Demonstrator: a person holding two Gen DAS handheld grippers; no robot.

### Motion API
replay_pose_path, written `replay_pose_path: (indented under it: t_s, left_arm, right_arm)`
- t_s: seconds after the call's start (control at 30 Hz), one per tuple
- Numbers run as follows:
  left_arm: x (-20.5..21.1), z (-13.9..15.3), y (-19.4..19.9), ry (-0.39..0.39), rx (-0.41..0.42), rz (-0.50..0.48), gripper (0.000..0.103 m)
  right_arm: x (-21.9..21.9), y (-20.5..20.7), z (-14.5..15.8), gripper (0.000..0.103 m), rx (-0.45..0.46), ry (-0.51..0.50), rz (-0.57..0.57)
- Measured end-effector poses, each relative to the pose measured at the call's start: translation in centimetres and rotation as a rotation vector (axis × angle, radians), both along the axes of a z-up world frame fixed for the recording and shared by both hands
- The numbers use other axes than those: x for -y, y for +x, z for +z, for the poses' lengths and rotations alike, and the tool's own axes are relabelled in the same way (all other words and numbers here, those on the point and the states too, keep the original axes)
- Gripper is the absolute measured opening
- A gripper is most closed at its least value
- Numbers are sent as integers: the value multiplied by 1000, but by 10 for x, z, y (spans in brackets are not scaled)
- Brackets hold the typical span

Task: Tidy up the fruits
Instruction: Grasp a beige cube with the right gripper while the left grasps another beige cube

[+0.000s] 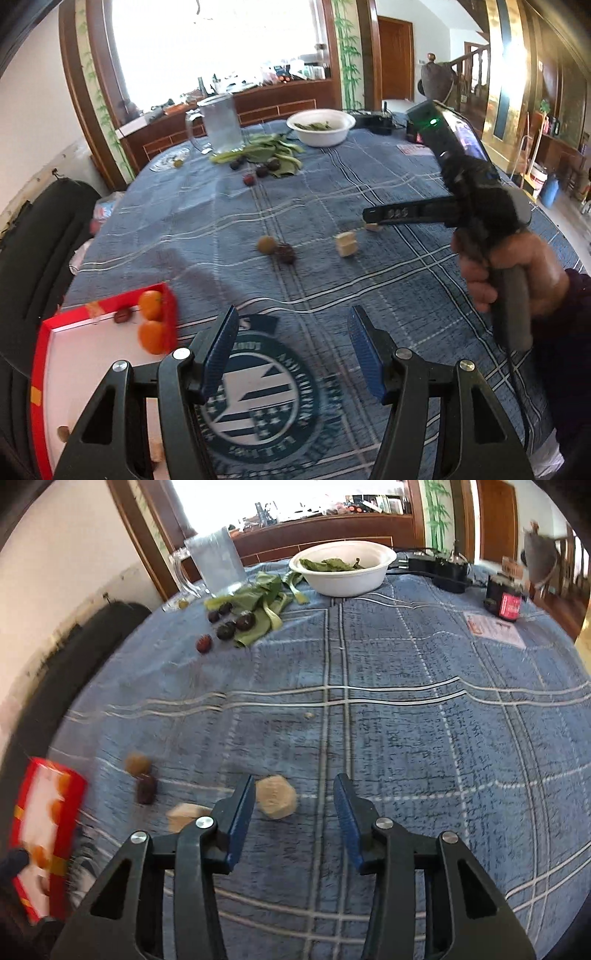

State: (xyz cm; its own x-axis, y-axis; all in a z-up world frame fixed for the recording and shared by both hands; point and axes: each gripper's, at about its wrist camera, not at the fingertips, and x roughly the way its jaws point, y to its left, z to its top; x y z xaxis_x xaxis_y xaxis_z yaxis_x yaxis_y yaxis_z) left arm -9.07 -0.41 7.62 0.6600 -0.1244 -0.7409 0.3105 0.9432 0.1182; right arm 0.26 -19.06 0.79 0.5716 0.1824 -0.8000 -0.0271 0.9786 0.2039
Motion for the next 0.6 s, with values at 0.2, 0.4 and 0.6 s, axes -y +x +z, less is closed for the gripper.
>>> replay_pose_path:
  t_s: [0.2, 0.4, 0.6]
  left_arm:
    - [19, -6, 16, -7, -37, -6, 61]
    - [30, -7, 32, -12, -59, -4, 61]
    - [46, -18, 53, -23, -95, 6, 61]
  right_arm:
    - [-12, -3, 2, 27, 27, -44, 99]
    - [-12, -4, 6, 21, 4, -64, 123]
    - [45, -9, 33, 21, 85, 92, -43]
